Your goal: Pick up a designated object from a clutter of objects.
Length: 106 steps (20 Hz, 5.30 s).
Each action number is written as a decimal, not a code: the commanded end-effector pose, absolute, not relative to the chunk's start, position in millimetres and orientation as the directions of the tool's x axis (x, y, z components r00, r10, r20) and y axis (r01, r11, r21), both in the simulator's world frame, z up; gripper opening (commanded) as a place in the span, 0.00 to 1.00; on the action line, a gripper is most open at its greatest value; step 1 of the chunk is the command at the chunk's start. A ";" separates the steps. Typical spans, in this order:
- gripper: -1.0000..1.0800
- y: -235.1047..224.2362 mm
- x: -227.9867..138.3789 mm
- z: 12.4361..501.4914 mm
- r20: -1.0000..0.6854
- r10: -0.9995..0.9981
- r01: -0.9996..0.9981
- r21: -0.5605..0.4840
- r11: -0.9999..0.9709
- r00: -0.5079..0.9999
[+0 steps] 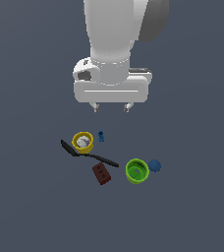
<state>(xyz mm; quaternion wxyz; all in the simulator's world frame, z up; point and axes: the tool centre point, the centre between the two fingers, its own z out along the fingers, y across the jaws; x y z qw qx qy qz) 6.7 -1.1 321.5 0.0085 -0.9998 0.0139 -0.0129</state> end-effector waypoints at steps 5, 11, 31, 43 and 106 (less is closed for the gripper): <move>0.96 6.5 9.3 328.9 0.041 -0.024 -0.023 -0.023 -0.999 0.999; 0.96 23.5 14.4 345.3 0.076 -0.013 -0.011 -0.035 -0.999 0.997; 0.96 5.1 54.0 284.6 0.057 0.137 0.138 -0.013 -0.990 0.989; 0.96 -25.7 99.8 169.3 0.024 0.381 0.381 0.003 -0.925 0.924; 0.00 -31.8 106.2 89.0 -0.001 0.543 0.543 0.000 -0.840 0.840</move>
